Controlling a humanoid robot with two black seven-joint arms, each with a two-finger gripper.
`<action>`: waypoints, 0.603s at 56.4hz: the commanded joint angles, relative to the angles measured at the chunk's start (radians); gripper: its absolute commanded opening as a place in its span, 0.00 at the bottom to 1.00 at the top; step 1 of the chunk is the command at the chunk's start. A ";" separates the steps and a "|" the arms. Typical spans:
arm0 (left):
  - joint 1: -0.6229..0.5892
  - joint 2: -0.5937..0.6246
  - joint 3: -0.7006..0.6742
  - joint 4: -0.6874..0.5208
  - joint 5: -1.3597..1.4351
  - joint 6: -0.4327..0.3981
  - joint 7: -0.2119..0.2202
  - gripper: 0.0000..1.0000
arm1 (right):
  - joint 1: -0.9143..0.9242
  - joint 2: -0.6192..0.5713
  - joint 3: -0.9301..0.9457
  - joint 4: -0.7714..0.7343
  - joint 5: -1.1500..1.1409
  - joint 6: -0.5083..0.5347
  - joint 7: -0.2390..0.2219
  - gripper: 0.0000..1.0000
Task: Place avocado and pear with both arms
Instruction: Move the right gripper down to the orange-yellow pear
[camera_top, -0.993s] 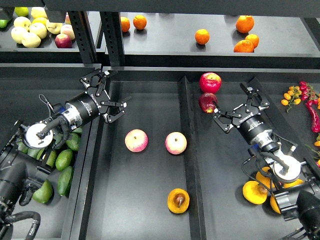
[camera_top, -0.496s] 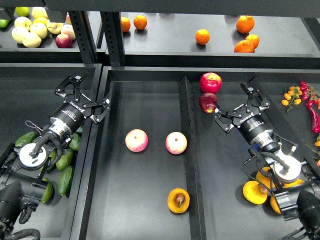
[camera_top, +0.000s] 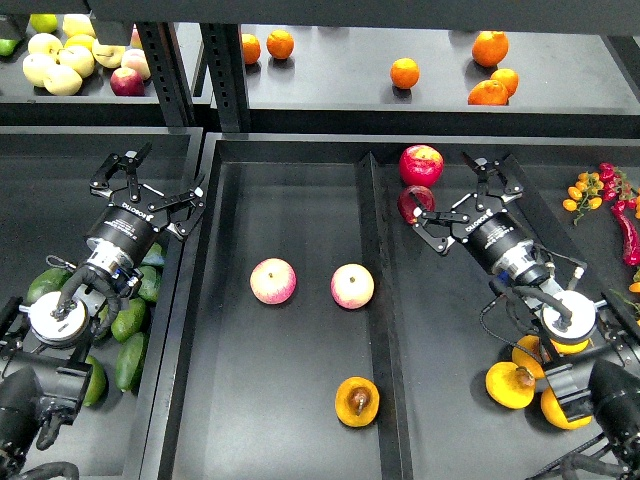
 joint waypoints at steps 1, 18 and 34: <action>0.001 0.000 -0.003 -0.001 0.000 0.000 0.000 0.89 | 0.081 -0.076 -0.126 0.012 0.002 0.000 -0.071 1.00; 0.001 0.000 0.002 -0.003 0.002 0.000 0.000 0.89 | 0.216 -0.183 -0.415 0.057 -0.032 0.000 -0.152 1.00; 0.001 0.000 0.002 -0.001 0.002 0.000 0.000 0.89 | 0.312 -0.234 -0.722 0.216 -0.210 0.000 -0.152 1.00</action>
